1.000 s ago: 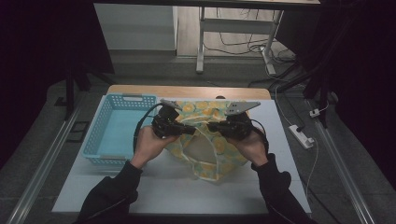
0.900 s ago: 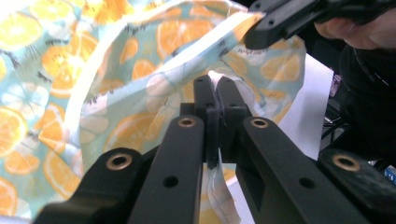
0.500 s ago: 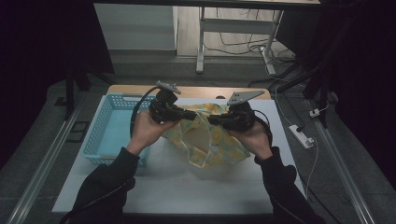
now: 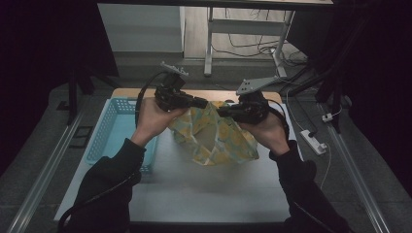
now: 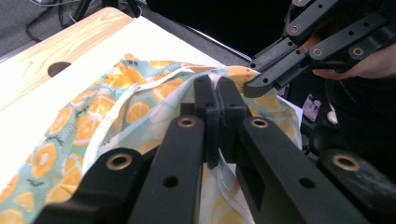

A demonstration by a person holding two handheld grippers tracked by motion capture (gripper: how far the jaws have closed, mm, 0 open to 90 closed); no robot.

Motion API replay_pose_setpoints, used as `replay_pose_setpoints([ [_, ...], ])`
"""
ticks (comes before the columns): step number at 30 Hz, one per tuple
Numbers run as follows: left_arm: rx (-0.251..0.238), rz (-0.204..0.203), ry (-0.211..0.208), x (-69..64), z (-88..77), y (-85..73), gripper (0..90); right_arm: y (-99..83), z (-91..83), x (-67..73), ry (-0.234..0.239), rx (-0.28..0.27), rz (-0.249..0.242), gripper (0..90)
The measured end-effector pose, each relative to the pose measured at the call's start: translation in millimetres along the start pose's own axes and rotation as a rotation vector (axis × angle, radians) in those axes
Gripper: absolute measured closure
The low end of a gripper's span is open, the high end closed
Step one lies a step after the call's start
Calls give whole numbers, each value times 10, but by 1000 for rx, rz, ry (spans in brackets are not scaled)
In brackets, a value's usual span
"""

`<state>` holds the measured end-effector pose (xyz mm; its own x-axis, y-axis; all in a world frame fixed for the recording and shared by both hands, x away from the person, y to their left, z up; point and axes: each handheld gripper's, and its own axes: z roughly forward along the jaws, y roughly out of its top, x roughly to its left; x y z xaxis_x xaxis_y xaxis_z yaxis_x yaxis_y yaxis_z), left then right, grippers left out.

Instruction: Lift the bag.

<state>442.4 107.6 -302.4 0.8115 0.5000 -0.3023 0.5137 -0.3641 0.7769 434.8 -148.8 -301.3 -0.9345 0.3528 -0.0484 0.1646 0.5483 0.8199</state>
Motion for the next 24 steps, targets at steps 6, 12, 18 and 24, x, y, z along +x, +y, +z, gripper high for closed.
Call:
replay_pose_setpoints([
  [6, -15, -2, 23, 20, -85, 152, 889, 158, -65, -71, -17, -12, 4, 900],
  [12, -48, 18, 40, -47, -201, 336, 889, 345, -173, -89, -16, -48, 8, 900],
  [18, -78, 26, 70, -93, -324, 523, 889, 546, -290, -32, -42, -71, -23, 900],
  [24, -113, 31, 79, -119, -418, 638, 889, 708, -367, -10, -67, -82, -43, 900],
])
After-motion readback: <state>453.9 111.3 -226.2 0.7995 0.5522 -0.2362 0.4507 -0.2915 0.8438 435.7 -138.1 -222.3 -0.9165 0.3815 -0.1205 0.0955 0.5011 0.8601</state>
